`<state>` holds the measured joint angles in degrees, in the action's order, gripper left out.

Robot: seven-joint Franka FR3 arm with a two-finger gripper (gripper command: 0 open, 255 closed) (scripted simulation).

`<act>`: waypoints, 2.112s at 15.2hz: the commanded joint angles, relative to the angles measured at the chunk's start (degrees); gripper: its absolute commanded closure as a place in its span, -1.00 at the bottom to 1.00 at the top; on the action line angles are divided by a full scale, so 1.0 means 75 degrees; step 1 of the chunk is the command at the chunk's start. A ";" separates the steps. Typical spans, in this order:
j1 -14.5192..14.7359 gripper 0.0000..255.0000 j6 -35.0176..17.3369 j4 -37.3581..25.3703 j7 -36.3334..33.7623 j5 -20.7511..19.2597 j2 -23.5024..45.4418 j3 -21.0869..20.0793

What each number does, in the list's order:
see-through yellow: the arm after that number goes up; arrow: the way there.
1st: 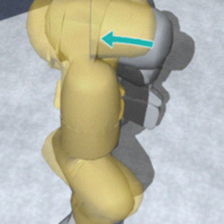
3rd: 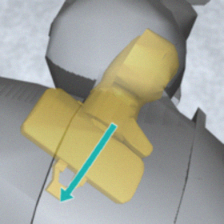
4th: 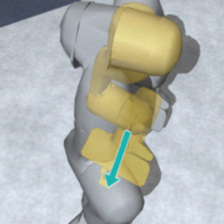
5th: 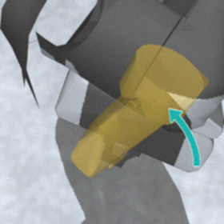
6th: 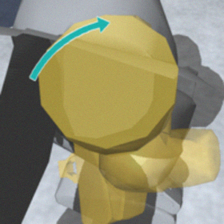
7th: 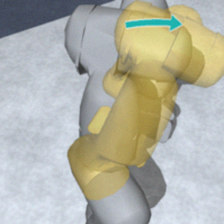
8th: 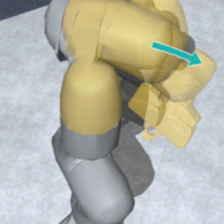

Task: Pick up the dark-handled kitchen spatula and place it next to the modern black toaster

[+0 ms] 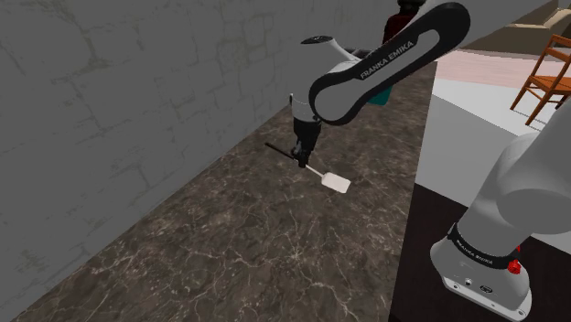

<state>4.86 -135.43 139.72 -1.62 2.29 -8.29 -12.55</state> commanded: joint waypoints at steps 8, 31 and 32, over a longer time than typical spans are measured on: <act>0.0006 1.00 0.1034 -0.0505 0.0101 0.0099 -0.0533 0.0065; -0.0009 1.00 0.3468 -0.2296 0.0167 0.0147 -0.1183 0.0191; -0.0011 1.00 0.3571 -0.2392 0.0167 0.0145 -0.1190 0.0195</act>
<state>4.82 -109.51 122.37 -0.47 3.37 -16.97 -11.18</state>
